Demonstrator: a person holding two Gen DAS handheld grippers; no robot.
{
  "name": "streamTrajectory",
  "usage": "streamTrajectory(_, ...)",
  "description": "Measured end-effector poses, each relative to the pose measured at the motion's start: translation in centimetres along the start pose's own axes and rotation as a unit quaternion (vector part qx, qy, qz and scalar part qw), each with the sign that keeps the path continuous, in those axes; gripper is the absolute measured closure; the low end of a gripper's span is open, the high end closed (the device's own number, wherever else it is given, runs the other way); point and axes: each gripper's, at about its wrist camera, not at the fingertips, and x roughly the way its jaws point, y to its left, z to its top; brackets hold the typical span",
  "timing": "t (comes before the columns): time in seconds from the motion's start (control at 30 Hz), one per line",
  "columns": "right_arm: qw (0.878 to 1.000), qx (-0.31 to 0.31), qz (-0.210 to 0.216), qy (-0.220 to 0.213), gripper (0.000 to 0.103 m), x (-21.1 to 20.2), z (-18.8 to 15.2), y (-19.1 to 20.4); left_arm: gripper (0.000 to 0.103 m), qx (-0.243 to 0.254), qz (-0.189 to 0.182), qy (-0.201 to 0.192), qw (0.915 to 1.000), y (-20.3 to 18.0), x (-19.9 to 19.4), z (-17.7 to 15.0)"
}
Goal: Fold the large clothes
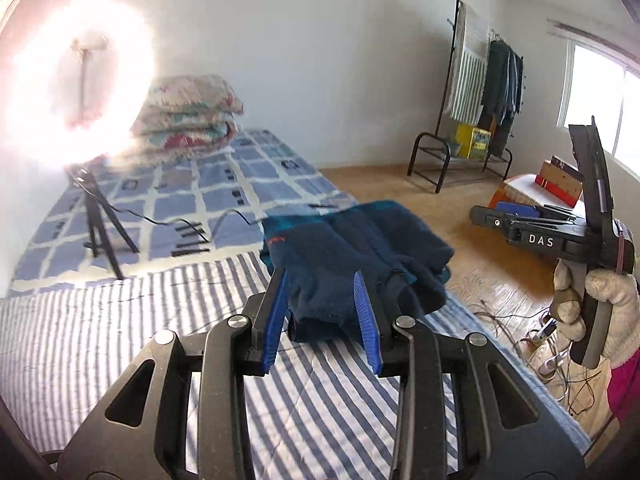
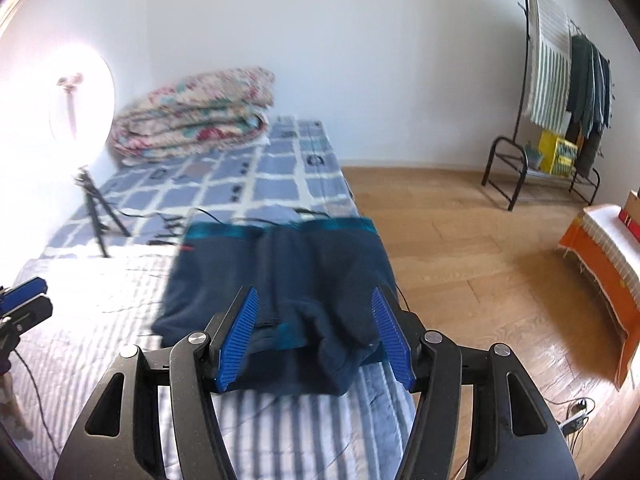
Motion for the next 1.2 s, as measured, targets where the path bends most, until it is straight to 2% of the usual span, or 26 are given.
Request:
streamTrajectory(0.3, 0.999, -0.005, 0.03, -0.033, 0.044, -10.9, -0.3, 4.6, 0.07, 0.009, 0.003, -0.034, 0.9994, -1.1, -13.0, -0.1)
streamTrajectory(0.57, 0.999, -0.007, 0.042, -0.032, 0.044, -18.4, -3.6, 8.0, 0.07, 0.026, 0.009, -0.055, 0.9981, -2.5, -23.8, -2.4)
streamTrajectory(0.8, 0.998, -0.008, 0.034, -0.052, 0.044, -24.4, -6.4, 10.3, 0.07, 0.025, 0.017, -0.06, 0.9977, -3.5, -30.5, -5.2)
streamTrajectory(0.9, 0.997, -0.007, 0.038, -0.066, 0.044, -26.7, -7.6, 11.1, 0.062, 0.03, 0.025, -0.072, 0.9966, -4.0, -32.6, -6.7)
streamTrajectory(1.0, 0.996, -0.014, 0.035, -0.08, 0.044, -28.3, -8.9, 12.0, 0.06, 0.031, 0.03, -0.073, 0.9964, -4.3, -33.8, -7.9)
streamTrajectory(1.07, 0.995, -0.014, 0.04, -0.086, 0.042, -28.8, -9.8, 12.4, 0.055, 0.034, 0.037, -0.073, 0.996, -4.4, -34.4, -8.7)
streamTrajectory(1.13, 0.995, -0.014, 0.039, -0.092, 0.04, -29.0, -10.5, 12.8, 0.038, 0.038, 0.041, -0.073, 0.9958, -4.5, -34.9, -9.5)
streamTrajectory(1.2, 0.995, -0.015, 0.031, -0.096, 0.036, -29.2, -11.2, 13.1, 0.031, 0.043, 0.049, -0.076, 0.9949, -4.7, -35.2, -10.3)
